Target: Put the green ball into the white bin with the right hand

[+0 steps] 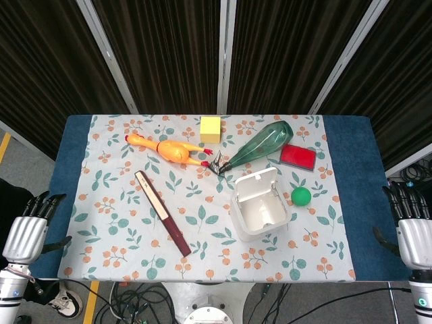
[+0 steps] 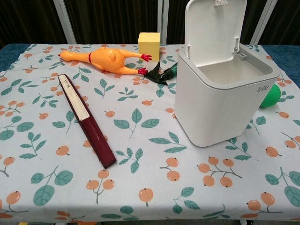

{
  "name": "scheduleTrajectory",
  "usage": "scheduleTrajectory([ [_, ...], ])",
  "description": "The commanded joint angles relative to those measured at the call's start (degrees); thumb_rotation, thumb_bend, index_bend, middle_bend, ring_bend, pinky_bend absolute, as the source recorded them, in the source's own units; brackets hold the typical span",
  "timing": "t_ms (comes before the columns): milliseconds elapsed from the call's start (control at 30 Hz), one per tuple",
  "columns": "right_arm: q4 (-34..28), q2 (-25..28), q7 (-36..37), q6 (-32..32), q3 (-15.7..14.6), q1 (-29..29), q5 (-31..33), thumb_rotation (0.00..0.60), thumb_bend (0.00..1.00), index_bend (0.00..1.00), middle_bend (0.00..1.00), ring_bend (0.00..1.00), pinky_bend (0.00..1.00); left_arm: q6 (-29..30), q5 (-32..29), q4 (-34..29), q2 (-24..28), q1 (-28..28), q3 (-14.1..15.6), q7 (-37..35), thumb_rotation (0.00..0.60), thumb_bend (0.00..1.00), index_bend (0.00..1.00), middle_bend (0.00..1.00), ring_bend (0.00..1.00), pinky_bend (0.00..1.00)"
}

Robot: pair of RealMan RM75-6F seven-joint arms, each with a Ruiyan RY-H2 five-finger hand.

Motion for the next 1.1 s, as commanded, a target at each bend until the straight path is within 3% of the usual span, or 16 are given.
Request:
scheduleTrajectory([
  [33, 0.19, -0.30, -0.85, -1.94, -0.05, 0.25, 1.17, 0.600, 0.18, 0.00, 0.00, 0.00, 0.00, 0.05, -0.06, 0.08, 0.08, 0.08, 0.02, -0.09, 0.600, 0.09, 0.13, 0.16, 0.06, 0.15],
  [333, 1.13, -1.72, -4.20, -10.98, -0.31, 4.01, 3.04, 0.600, 0.18, 0.00, 0.00, 0.00, 0.00, -1.07, 0.09, 1.08, -0.88, -0.54, 0.15, -0.41, 0.600, 0.09, 0.13, 0.16, 0.06, 0.15],
  [533, 1.81, -4.12, -8.65, -20.79, 1.89, 10.67, 5.78, 0.600, 0.18, 0.00, 0.00, 0.00, 0.00, -1.32, -0.09, 1.84, -1.41, -0.48, 0.32, -0.38, 0.600, 0.09, 0.13, 0.16, 0.06, 0.15],
  [733, 6.51, -9.23, -14.87, -32.92, 3.97, 18.85, 11.24, 0.600, 0.18, 0.00, 0.00, 0.00, 0.00, -1.37, -0.09, 2.04, -1.54, -0.49, 0.37, -0.52, 0.600, 0.09, 0.13, 0.16, 0.06, 0.15],
  [967, 12.20, -16.69, -21.90, -39.45, 4.39, 24.86, 15.35, 0.600, 0.19, 0.00, 0.00, 0.00, 0.09, -1.63, -0.58, 2.62, -1.64, -0.37, 0.38, -1.11, 0.600, 0.09, 0.13, 0.16, 0.06, 0.15],
  [1100, 13.06, -18.99, -23.62, -40.15, 4.50, 26.11, 17.40, 0.600, 0.20, 0.00, 0.00, 0.00, 0.17, -1.53, -0.71, 2.80, -1.48, -0.33, 0.28, -1.44, 0.600, 0.09, 0.13, 0.16, 0.06, 0.15],
])
